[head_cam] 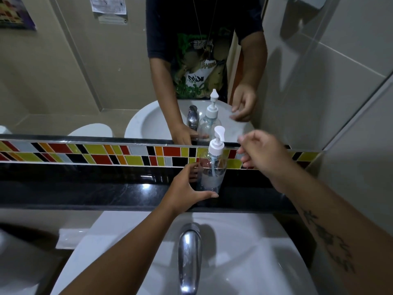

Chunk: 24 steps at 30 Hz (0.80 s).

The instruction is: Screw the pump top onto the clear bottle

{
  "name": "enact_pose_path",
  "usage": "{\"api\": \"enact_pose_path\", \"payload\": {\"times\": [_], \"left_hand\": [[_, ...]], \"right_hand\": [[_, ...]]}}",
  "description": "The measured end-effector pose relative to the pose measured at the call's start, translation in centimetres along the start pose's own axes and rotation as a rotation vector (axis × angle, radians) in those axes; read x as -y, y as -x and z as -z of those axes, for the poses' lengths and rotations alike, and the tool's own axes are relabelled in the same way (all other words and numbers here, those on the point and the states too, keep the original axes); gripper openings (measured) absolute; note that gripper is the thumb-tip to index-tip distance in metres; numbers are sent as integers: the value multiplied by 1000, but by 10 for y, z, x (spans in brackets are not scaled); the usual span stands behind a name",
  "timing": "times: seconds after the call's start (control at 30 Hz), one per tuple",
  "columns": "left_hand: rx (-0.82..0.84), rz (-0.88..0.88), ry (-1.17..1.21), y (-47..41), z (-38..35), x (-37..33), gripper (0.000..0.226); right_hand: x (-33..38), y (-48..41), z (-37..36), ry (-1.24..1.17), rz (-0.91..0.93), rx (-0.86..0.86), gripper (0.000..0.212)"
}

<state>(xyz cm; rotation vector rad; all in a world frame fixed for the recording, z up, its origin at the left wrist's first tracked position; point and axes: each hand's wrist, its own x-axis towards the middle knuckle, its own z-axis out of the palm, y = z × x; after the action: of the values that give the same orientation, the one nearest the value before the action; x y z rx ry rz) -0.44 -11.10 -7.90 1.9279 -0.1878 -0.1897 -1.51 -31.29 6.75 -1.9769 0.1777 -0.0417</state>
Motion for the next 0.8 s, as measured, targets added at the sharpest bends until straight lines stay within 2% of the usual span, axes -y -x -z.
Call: {"api": "enact_pose_path", "payload": {"times": [0.03, 0.1, 0.23, 0.33, 0.5, 0.8], "left_hand": [[-6, 2, 4, 1, 2, 3, 92], [-21, 1, 9, 5, 6, 8, 88], [-29, -28, -7, 9, 12, 17, 72], [-67, -31, -21, 8, 14, 22, 65], [-94, 16, -13, 9, 38, 31, 61], [-82, -4, -52, 1, 63, 30, 43]], "right_hand": [[-16, 2, -4, 24, -14, 30, 12], [-45, 4, -13, 51, -44, 131, 17], [-81, 8, -38, 95, -67, 322, 52], [-88, 10, -56, 96, -37, 319, 65], [-90, 2, -88, 23, -28, 273, 65], [-88, -8, -121, 18, 19, 185, 52]]}}
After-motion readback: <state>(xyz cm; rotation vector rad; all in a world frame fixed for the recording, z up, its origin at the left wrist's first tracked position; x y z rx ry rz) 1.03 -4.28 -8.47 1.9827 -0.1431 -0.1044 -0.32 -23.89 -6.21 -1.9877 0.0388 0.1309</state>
